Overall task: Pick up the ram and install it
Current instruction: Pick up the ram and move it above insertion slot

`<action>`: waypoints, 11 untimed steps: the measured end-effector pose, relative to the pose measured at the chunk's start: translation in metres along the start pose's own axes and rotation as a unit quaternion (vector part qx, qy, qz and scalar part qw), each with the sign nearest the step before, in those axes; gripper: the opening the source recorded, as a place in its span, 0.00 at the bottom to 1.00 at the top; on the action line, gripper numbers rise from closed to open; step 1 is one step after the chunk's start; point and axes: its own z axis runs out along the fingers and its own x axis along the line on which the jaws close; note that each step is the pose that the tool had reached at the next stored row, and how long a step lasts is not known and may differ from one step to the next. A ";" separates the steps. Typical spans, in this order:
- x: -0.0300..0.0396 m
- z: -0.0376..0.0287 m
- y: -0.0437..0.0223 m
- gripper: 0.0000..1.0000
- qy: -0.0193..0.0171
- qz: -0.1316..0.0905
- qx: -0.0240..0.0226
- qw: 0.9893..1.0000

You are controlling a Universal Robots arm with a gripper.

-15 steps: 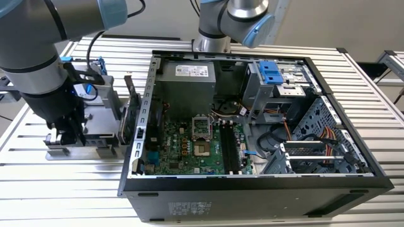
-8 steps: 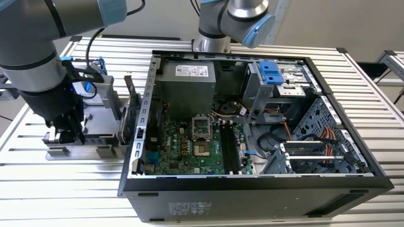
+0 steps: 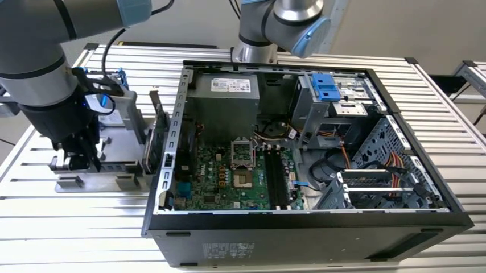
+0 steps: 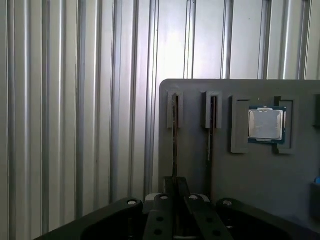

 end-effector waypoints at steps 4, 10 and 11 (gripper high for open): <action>0.0001 -0.0029 0.0000 0.00 0.000 0.000 0.000 1.000; 0.0003 -0.0075 0.0001 0.00 0.000 0.000 0.000 1.000; 0.0004 -0.0085 0.0001 0.00 0.000 0.000 0.000 1.000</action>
